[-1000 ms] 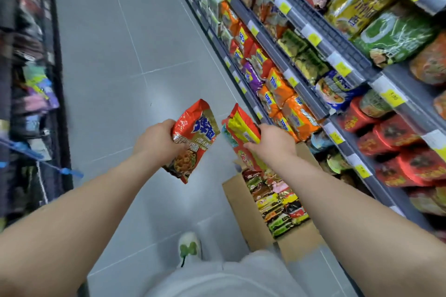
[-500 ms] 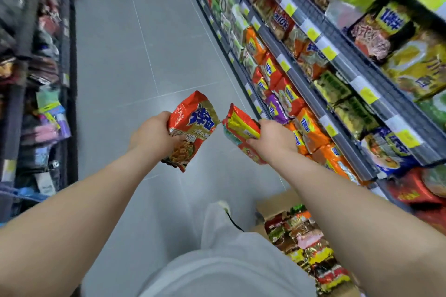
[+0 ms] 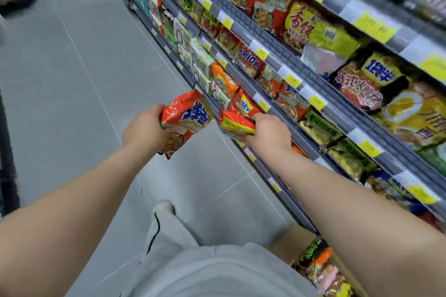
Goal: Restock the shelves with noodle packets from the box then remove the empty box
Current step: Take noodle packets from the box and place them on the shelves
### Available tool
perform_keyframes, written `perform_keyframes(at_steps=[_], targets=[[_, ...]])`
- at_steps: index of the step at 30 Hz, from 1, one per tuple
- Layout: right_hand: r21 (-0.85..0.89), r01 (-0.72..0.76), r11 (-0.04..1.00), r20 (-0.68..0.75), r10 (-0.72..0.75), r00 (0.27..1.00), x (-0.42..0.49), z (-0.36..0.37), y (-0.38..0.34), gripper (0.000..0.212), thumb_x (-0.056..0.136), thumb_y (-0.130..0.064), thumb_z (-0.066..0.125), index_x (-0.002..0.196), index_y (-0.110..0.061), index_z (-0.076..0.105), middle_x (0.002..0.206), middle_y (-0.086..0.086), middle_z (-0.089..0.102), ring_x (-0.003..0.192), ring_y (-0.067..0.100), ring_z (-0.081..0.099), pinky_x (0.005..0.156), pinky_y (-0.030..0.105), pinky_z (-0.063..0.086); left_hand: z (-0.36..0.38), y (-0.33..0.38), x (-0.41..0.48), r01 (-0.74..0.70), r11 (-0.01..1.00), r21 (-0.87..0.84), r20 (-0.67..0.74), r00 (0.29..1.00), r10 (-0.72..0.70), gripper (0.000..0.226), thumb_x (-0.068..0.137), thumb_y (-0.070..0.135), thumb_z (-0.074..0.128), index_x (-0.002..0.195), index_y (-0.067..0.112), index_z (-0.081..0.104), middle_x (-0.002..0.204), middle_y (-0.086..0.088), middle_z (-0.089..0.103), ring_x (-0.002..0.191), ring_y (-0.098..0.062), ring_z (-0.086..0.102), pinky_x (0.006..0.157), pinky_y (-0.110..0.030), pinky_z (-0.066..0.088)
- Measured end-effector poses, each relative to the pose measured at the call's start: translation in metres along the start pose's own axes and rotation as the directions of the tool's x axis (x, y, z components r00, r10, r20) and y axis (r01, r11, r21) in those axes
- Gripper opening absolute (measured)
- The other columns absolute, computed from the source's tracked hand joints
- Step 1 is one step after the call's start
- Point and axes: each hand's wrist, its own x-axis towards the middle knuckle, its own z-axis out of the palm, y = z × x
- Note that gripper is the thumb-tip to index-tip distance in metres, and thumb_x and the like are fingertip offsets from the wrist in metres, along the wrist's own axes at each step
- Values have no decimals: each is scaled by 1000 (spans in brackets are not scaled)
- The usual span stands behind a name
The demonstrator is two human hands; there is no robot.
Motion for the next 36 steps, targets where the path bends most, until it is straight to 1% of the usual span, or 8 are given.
perform_keyframes(at_steps=[4, 9, 14, 16, 23, 27, 31, 36], targets=[[-46, -77, 996, -47, 74, 996, 50, -1, -20, 30, 77, -25, 70, 103, -15, 60, 101, 6, 63, 99, 29, 55, 79, 37, 42, -12, 7, 95, -176, 984, 40, 39, 984, 174, 41, 78, 29, 66, 116, 33, 51, 109, -5, 62, 96, -33, 60, 78, -46, 53], [-111, -183, 977, -201, 159, 967, 90, -15, -37, 32, 70, -13, 71, 100, -12, 60, 99, 7, 61, 98, 30, 53, 80, 37, 37, -32, 40, 177, -428, 901, 72, 46, 904, 426, 42, 82, 28, 65, 122, 30, 52, 107, -6, 56, 98, -33, 55, 73, -44, 50], [-226, -303, 926, -403, 194, 895, 131, -14, -28, 47, 43, -5, 80, 85, -6, 59, 85, 12, 62, 82, 32, 58, 76, 35, 32, -35, 82, 245, -695, 709, 122, -24, 712, 702, 44, 81, 21, 69, 123, 16, 56, 106, -13, 59, 96, -38, 54, 78, -45, 47], [-233, -338, 912, -474, 197, 858, 150, -15, -20, 48, 42, -1, 79, 84, -5, 57, 84, 14, 61, 80, 33, 57, 76, 35, 29, -30, 98, 269, -761, 632, 147, -44, 633, 773, 46, 78, 18, 70, 122, 14, 57, 105, -14, 60, 94, -39, 55, 80, -46, 47], [-146, -425, 893, -541, 288, 790, 213, -20, 0, 46, 44, 3, 74, 85, -3, 55, 89, 15, 59, 85, 34, 55, 80, 38, 29, -13, 138, 335, -862, 425, 275, -119, 409, 905, 47, 72, 6, 70, 118, 15, 61, 104, -11, 61, 90, -35, 57, 75, -44, 47], [-137, -476, 869, -545, 335, 768, 240, -22, 7, 49, 46, 3, 75, 90, -3, 54, 97, 16, 60, 88, 34, 53, 82, 40, 29, -4, 153, 368, -893, 358, 272, -138, 332, 933, 50, 70, 1, 68, 118, 14, 62, 103, -13, 60, 89, -37, 57, 74, -44, 46], [-154, -539, 828, -580, 366, 728, 267, -18, 12, 51, 47, 5, 73, 93, -2, 53, 100, 18, 60, 92, 34, 50, 83, 40, 28, 8, 175, 415, -936, 229, 266, -143, 197, 970, 48, 71, -2, 63, 116, 12, 63, 104, -14, 61, 92, -37, 58, 76, -44, 46], [-138, -673, 726, -612, 472, 635, 303, -9, 6, 43, 51, 8, 68, 90, -1, 53, 98, 20, 60, 90, 36, 53, 83, 41, 29, 29, 198, 475, -972, 93, 215, -79, 77, 994, 47, 72, -2, 59, 117, 14, 60, 106, -14, 61, 95, -38, 57, 83, -45, 45]])
